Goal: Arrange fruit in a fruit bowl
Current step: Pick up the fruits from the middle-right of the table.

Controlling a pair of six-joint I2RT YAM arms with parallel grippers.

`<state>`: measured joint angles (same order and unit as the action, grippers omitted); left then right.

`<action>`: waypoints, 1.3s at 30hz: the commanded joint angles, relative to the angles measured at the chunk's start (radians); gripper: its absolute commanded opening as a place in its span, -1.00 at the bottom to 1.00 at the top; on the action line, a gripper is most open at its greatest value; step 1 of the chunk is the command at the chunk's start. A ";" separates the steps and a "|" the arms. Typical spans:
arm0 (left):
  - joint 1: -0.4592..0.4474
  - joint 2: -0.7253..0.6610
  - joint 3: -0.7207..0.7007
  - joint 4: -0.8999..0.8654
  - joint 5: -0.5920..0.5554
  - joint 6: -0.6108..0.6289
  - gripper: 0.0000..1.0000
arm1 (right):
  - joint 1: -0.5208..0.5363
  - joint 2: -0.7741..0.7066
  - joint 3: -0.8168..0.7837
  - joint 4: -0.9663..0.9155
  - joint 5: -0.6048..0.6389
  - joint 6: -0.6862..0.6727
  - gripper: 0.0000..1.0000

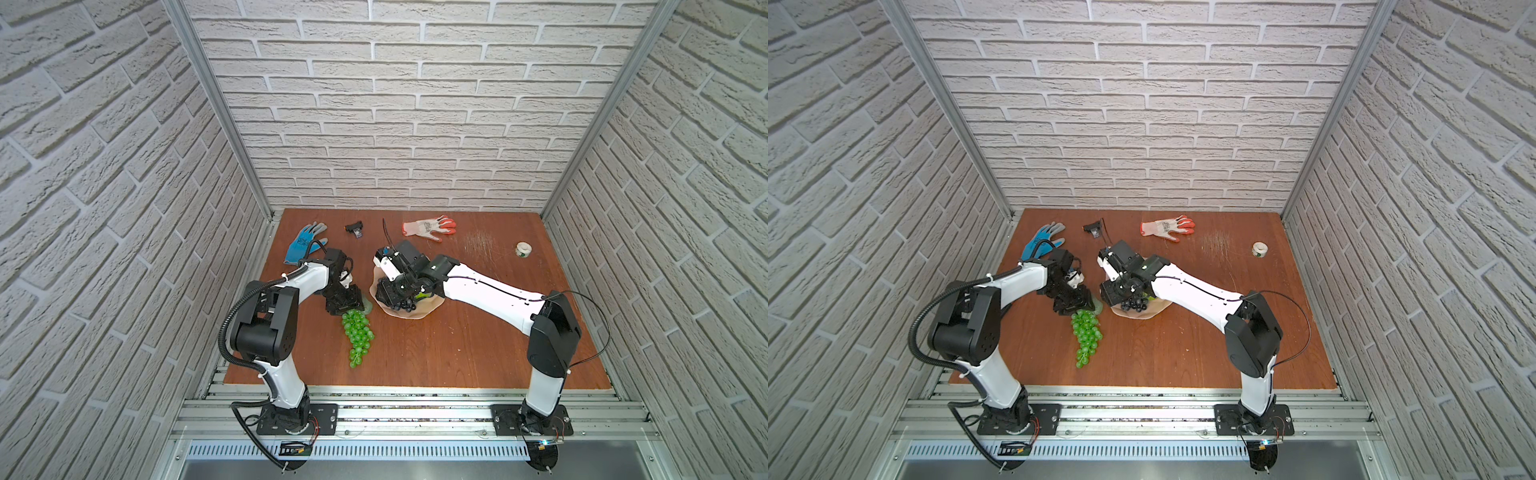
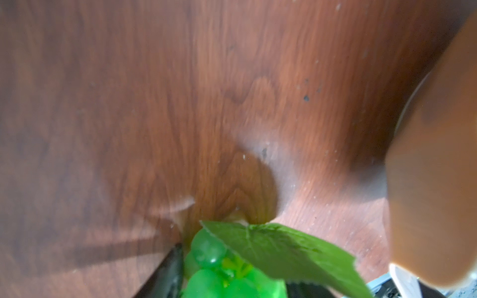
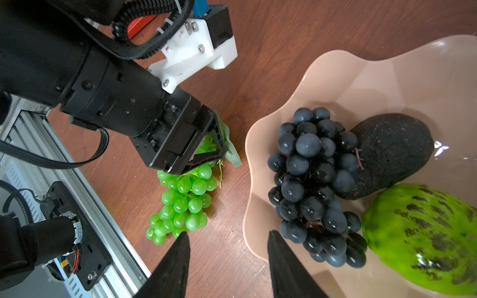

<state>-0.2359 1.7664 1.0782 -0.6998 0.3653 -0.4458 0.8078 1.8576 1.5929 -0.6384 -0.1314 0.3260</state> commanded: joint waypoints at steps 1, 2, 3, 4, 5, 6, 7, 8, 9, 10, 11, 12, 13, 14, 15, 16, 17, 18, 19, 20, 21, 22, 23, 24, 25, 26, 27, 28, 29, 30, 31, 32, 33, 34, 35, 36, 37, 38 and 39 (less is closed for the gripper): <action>-0.005 0.022 0.015 -0.051 -0.001 0.019 0.02 | 0.001 0.009 -0.022 0.029 0.006 -0.007 0.02; -0.008 0.025 0.013 -0.052 -0.010 0.019 -0.01 | 0.001 0.009 -0.021 0.029 0.004 -0.005 0.02; -0.009 0.025 0.011 -0.048 -0.013 0.019 -0.05 | 0.001 0.010 -0.021 0.031 0.005 -0.005 0.02; -0.011 0.025 0.009 -0.047 -0.015 0.019 -0.11 | 0.001 0.011 -0.021 0.031 0.005 -0.007 0.02; -0.012 0.025 0.008 -0.046 -0.015 0.018 -0.19 | 0.001 0.011 -0.021 0.031 0.004 -0.007 0.02; -0.011 0.026 0.008 -0.045 -0.019 0.016 -0.23 | 0.001 0.012 -0.021 0.031 0.006 -0.007 0.02; -0.010 0.026 0.008 -0.042 -0.021 0.015 -0.25 | 0.001 0.012 -0.022 0.030 0.007 -0.009 0.02; -0.009 0.024 0.006 -0.038 -0.020 0.013 -0.26 | 0.001 0.012 -0.023 0.029 0.009 -0.011 0.02; -0.010 0.022 0.005 -0.035 -0.024 0.010 -0.30 | 0.001 0.011 -0.022 0.029 0.011 -0.011 0.02; -0.008 0.021 0.005 -0.032 -0.024 0.006 -0.35 | 0.001 0.010 -0.023 0.028 0.014 -0.012 0.02; -0.005 0.021 0.004 -0.028 -0.022 0.003 -0.39 | 0.001 0.010 -0.024 0.026 0.016 -0.015 0.02; -0.006 0.018 0.005 -0.028 -0.022 0.000 -0.41 | 0.001 0.009 -0.023 0.025 0.017 -0.016 0.02; -0.002 0.016 0.005 -0.028 -0.021 -0.002 -0.46 | 0.001 0.009 -0.023 0.024 0.021 -0.018 0.02; 0.001 0.011 0.003 -0.025 -0.014 -0.002 -0.50 | 0.001 0.008 -0.024 0.023 0.021 -0.019 0.02; 0.005 0.006 0.002 -0.021 -0.011 -0.004 -0.53 | 0.001 0.008 -0.024 0.022 0.023 -0.019 0.02; 0.008 -0.002 0.000 -0.017 -0.009 -0.005 -0.55 | 0.001 0.008 -0.024 0.022 0.023 -0.019 0.02; 0.012 -0.013 -0.003 -0.012 -0.008 -0.007 -0.58 | 0.001 0.011 -0.023 0.022 0.023 -0.020 0.02; 0.014 -0.027 -0.007 -0.006 -0.006 -0.010 -0.62 | 0.001 0.009 -0.023 0.022 0.024 -0.021 0.02; 0.018 -0.040 -0.012 0.002 -0.004 -0.011 -0.64 | 0.001 0.010 -0.022 0.023 0.024 -0.021 0.02; 0.023 -0.057 -0.018 0.011 -0.001 -0.016 -0.64 | 0.001 0.010 -0.022 0.022 0.024 -0.021 0.02; 0.027 -0.077 -0.023 0.020 -0.002 -0.020 -0.64 | 0.001 0.009 -0.022 0.022 0.025 -0.020 0.02; 0.031 -0.093 -0.029 0.027 -0.001 -0.022 -0.65 | 0.001 0.011 -0.023 0.022 0.025 -0.020 0.02; 0.036 -0.110 -0.034 0.033 0.000 -0.024 -0.66 | 0.001 0.010 -0.022 0.023 0.025 -0.021 0.02; 0.040 -0.126 -0.038 0.039 0.001 -0.025 -0.67 | 0.001 0.010 -0.022 0.023 0.026 -0.019 0.02; 0.044 -0.137 -0.041 0.041 0.001 -0.027 -0.66 | 0.001 0.009 -0.022 0.023 0.026 -0.019 0.02; 0.047 -0.152 -0.044 0.045 0.005 -0.030 -0.67 | 0.001 0.011 -0.021 0.023 0.026 -0.021 0.02; 0.049 -0.167 -0.048 0.053 0.010 -0.033 -0.67 | 0.000 0.011 -0.022 0.023 0.027 -0.021 0.02; 0.053 -0.180 -0.053 0.058 0.013 -0.036 -0.67 | 0.001 0.010 -0.020 0.023 0.027 -0.021 0.02; 0.056 -0.197 -0.056 0.064 0.019 -0.039 -0.67 | 0.001 0.009 -0.020 0.022 0.028 -0.022 0.02; 0.058 -0.212 -0.059 0.071 0.022 -0.040 -0.67 | 0.001 0.009 -0.019 0.022 0.029 -0.022 0.03; 0.060 -0.222 -0.063 0.076 0.021 -0.044 -0.67 | 0.001 0.011 -0.020 0.021 0.029 -0.022 0.02; 0.061 -0.235 -0.066 0.081 0.022 -0.047 -0.67 | 0.001 0.009 -0.020 0.020 0.029 -0.022 0.02; 0.063 -0.248 -0.069 0.087 0.027 -0.048 -0.67 | 0.000 0.011 -0.020 0.020 0.030 -0.022 0.02; 0.065 -0.258 -0.072 0.091 0.026 -0.051 -0.67 | 0.000 0.010 -0.020 0.020 0.030 -0.023 0.02; 0.065 -0.270 -0.073 0.094 0.024 -0.053 -0.67 | 0.001 0.011 -0.020 0.019 0.030 -0.022 0.02; 0.066 -0.284 -0.075 0.097 0.023 -0.053 -0.67 | 0.000 0.011 -0.020 0.019 0.029 -0.022 0.02; 0.066 -0.295 -0.077 0.101 0.022 -0.054 -0.67 | 0.000 0.009 -0.019 0.019 0.030 -0.022 0.02; 0.066 -0.311 -0.079 0.105 0.022 -0.057 -0.67 | 0.001 0.008 -0.020 0.017 0.031 -0.021 0.02; 0.067 -0.327 -0.082 0.109 0.021 -0.059 -0.67 | 0.001 0.006 -0.018 0.016 0.030 -0.022 0.02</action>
<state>-0.1768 1.4929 1.0100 -0.6277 0.3698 -0.4942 0.8078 1.8595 1.5799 -0.6384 -0.1089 0.3145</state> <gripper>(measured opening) 0.168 0.510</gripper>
